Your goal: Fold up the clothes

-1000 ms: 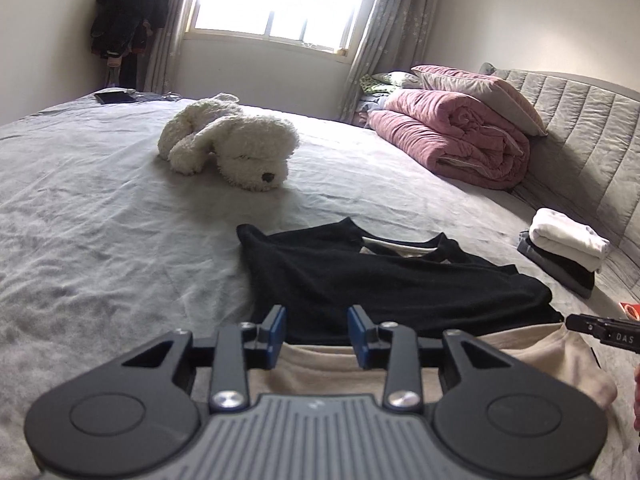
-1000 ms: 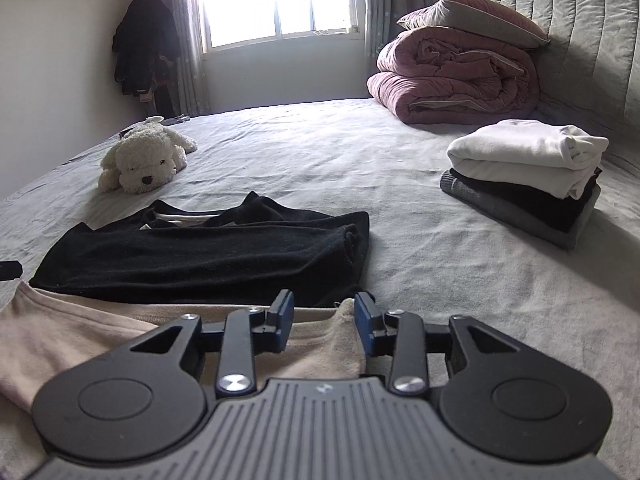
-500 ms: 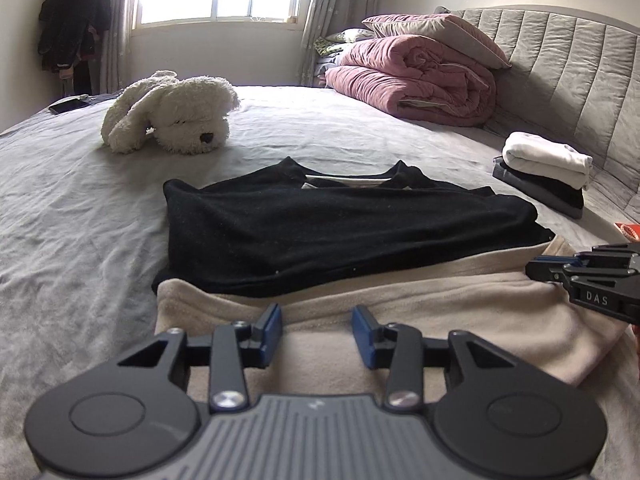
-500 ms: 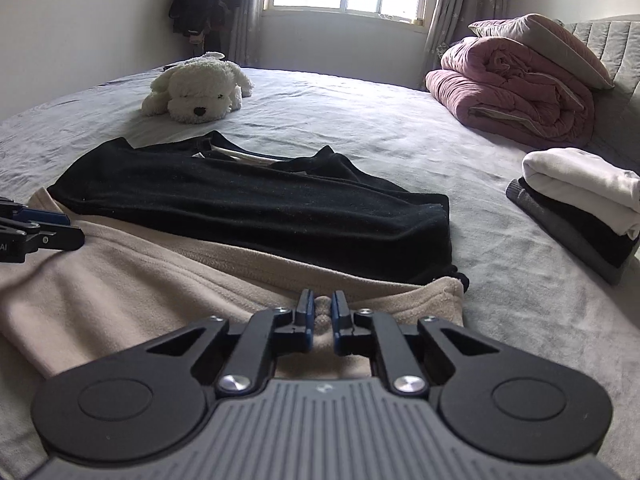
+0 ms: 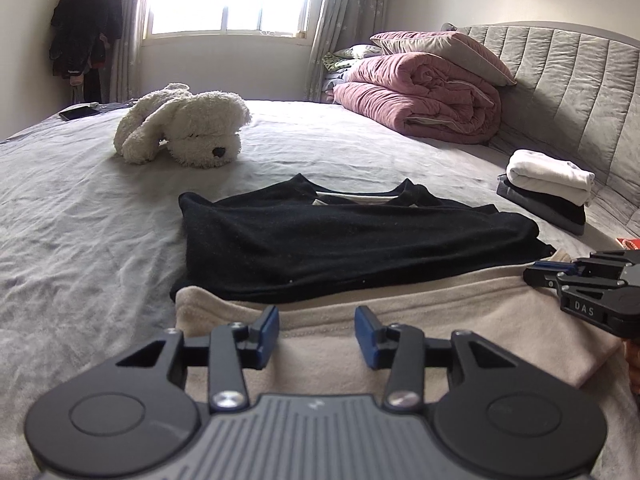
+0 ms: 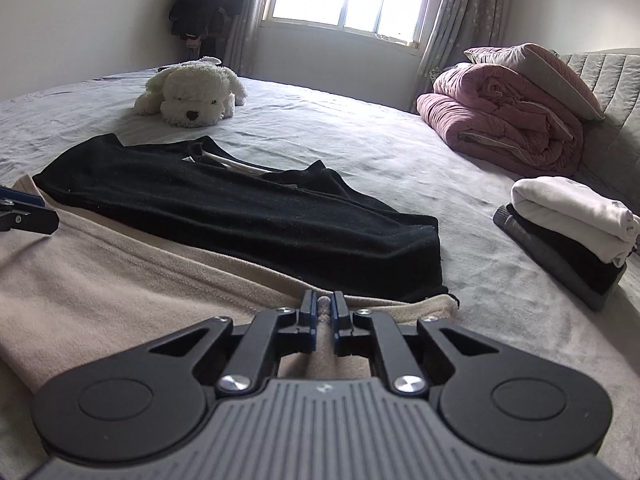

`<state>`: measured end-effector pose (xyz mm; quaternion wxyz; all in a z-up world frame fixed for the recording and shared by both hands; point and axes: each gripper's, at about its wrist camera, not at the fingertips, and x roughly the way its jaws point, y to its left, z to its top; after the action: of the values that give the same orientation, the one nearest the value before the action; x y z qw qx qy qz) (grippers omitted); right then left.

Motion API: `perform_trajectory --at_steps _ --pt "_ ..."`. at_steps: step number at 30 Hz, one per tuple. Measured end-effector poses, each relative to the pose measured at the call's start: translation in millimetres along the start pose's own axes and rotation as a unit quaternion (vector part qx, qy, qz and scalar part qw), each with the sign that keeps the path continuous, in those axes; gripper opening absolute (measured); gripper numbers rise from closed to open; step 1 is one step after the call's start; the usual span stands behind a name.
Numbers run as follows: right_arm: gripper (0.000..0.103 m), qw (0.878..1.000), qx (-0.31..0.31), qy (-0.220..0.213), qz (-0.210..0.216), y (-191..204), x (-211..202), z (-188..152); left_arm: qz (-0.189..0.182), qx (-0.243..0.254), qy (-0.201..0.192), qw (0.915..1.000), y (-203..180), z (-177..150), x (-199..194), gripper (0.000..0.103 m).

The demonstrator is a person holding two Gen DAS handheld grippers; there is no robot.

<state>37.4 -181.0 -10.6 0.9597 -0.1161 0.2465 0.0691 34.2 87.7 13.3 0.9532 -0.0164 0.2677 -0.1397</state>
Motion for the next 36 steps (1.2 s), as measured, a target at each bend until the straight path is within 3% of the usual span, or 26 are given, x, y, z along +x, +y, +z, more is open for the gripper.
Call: perform_trajectory --at_steps 2,4,8,11,14,19,27,29,36 --pt "0.022 1.000 0.008 -0.001 0.005 2 -6 3 -0.013 0.005 -0.002 0.9999 -3 0 -2 0.043" --pt "0.034 1.000 0.020 -0.003 0.022 6 -14 6 -0.033 0.012 0.000 0.9994 -9 0 -3 0.043" --pt "0.035 0.996 0.012 -0.008 0.083 33 -30 9 -0.093 0.036 0.019 0.9949 -25 -4 -2 0.044" --pt "0.035 0.992 -0.002 0.004 0.125 52 -33 4 -0.115 0.064 0.033 0.9907 -33 -8 -3 0.047" --pt "0.036 0.991 -0.021 0.008 0.131 58 -33 -5 -0.123 0.084 0.044 0.9879 -31 -13 -7 0.048" --pt "0.037 0.991 -0.015 0.008 0.129 35 -41 -15 -0.125 0.097 0.049 0.9862 -10 -19 -20 0.048" --pt "0.037 0.994 0.009 0.014 0.107 -7 -53 -28 -0.097 0.069 0.046 0.9918 30 -21 -40 0.048" --pt "0.038 0.995 0.007 0.013 0.103 -3 -56 -25 -0.103 0.060 0.044 0.9919 25 -19 -40 0.049" --pt "0.038 0.987 -0.013 0.006 0.159 32 -65 -13 -0.128 0.065 0.045 0.9887 20 -22 -47 0.049"
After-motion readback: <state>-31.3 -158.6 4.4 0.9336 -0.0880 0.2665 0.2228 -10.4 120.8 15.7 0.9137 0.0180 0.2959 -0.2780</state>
